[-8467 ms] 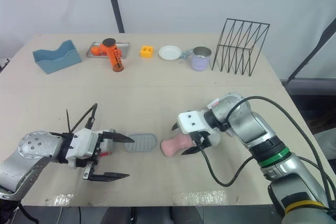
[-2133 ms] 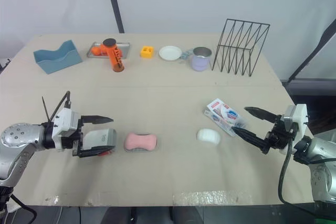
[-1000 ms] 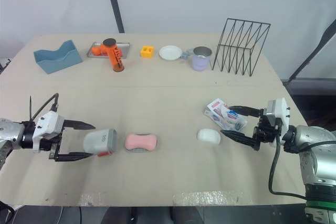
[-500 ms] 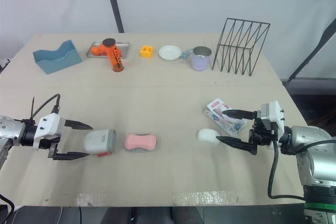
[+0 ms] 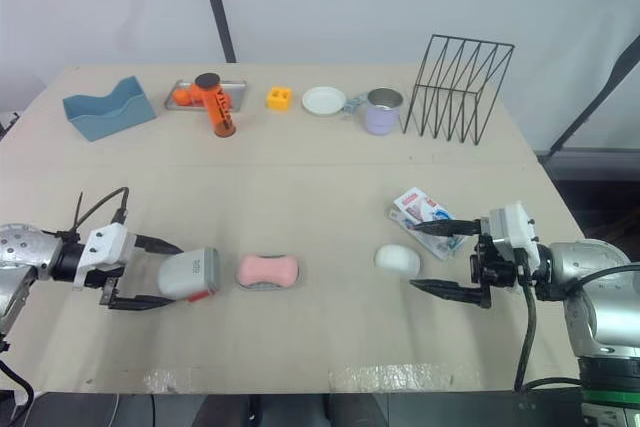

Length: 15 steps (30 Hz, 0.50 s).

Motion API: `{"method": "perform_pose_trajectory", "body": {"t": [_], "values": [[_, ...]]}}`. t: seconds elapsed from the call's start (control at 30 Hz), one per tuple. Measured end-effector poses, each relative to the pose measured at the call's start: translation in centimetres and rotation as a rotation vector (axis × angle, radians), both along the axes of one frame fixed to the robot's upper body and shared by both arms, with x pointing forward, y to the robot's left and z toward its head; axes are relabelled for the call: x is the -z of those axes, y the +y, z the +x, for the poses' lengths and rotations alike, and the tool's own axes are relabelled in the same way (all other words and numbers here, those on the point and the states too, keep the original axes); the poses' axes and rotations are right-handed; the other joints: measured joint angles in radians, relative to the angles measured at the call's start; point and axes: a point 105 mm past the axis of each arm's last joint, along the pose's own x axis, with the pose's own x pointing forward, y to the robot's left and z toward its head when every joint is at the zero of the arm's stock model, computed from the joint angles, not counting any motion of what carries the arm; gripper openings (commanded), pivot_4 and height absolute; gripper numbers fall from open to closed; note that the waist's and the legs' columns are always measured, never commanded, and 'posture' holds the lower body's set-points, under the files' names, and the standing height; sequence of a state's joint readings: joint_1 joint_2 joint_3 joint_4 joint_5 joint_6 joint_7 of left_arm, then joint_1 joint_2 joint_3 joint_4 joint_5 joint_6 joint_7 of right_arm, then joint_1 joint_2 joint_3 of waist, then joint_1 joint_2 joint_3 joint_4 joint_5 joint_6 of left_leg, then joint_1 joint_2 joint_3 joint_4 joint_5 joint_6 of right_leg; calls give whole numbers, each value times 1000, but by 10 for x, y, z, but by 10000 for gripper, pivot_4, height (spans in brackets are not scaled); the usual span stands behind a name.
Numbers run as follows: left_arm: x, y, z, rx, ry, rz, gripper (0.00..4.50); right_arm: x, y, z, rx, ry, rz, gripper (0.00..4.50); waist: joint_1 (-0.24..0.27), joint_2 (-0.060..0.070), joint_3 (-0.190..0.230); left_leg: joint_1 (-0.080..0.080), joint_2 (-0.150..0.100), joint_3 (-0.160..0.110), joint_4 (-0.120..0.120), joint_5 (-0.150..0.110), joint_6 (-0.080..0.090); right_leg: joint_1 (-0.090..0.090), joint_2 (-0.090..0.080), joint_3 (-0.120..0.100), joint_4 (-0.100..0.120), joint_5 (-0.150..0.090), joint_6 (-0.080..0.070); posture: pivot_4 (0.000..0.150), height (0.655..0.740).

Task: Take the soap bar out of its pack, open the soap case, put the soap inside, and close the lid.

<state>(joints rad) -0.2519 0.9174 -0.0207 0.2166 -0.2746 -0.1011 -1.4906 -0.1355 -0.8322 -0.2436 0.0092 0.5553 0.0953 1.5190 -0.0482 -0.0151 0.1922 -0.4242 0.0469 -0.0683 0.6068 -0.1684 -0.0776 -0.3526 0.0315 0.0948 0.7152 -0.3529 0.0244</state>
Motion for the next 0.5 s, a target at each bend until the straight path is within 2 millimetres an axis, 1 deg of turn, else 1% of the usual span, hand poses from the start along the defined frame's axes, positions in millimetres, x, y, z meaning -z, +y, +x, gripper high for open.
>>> {"method": "perform_pose_trajectory", "body": {"t": [0.3, 0.5], "values": [[3, 0, 0, 11, -12, 19, 45000, 0, 2, -2, -20, -14, -14, 44834, 0, 0, 0, 0, 0, 0, 0, 0, 0, 0, 0, 0, 0, 0, 0, 1500, 7400], [8, 3, 4, -22, -29, 29, 45000, 2, 1, -3, -14, -6, -20, 44834, 0, 0, 0, 0, 0, 0, 0, 0, 0, 0, 0, 0, 0, 0, -1, 1500, 7400]]}}
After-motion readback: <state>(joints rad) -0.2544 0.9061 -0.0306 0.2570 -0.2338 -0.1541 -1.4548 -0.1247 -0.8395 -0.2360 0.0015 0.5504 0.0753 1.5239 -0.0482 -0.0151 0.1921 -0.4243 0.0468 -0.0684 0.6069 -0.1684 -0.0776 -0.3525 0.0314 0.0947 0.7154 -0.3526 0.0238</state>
